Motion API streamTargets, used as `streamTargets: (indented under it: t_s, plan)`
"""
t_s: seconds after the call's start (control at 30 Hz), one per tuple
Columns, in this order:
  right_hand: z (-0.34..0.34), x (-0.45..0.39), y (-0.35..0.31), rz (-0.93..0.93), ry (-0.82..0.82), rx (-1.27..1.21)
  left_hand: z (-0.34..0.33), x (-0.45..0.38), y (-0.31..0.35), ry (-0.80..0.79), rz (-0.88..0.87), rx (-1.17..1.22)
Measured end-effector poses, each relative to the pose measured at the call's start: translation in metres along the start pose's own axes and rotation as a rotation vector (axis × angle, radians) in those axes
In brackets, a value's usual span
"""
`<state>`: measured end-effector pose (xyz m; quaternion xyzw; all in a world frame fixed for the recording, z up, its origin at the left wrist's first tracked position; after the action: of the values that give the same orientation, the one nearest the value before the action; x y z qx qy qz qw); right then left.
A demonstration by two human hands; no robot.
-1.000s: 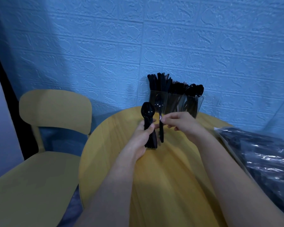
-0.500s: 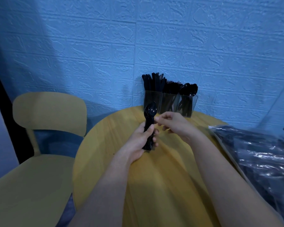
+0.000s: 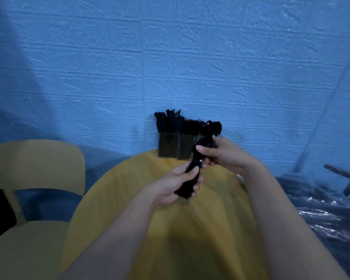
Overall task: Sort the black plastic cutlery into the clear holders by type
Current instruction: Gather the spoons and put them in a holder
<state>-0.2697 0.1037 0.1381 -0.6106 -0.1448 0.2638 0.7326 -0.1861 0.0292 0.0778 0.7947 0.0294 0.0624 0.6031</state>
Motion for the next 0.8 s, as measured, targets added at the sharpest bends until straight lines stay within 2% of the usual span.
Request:
streamTargets:
  t_s: [0.13, 0.27, 0.37, 0.5, 0.63, 0.7, 0.8]
  plan:
    - [0.050, -0.023, -0.017, 0.093, 0.296, 0.118, -0.001, -0.044, 0.021, 0.218, -0.101, -0.288]
    - [0.101, -0.042, -0.015, 0.126, 0.621, 0.222, 0.010, -0.086, 0.030, 0.432, -0.297, -0.741]
    - [0.117, -0.055, -0.019, 0.193, 0.754, 0.238, 0.007, -0.111, 0.035, 0.454, -0.452, -1.040]
    - [0.120, -0.078, -0.029, 0.315, 0.829, 0.221, -0.002, -0.139, 0.042, 0.409, -0.575, -1.446]
    - [0.114, -0.104, -0.025, 0.340, 0.820, 0.223, -0.004, -0.153, 0.048, 0.465, -0.663, -1.687]
    - [0.110, -0.112, -0.020, 0.342, 0.806, 0.204, -0.005, -0.158, 0.048, 0.463, -0.688, -1.739]
    - [0.102, -0.120, -0.012, 0.350, 0.784, 0.236, -0.002, -0.162, 0.048, 0.488, -0.702, -1.678]
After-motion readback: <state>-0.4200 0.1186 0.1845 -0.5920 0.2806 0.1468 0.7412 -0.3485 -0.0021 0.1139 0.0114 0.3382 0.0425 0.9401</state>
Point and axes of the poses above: each hand's wrist, its own x-axis away from the middle knuckle, its own z-axis out of the back of the hand, y = z × x, the point moved 6 cm from there along -x, towards the middle knuckle, and after that the axes turned 15 degrees about y, right-handed, at the moved point
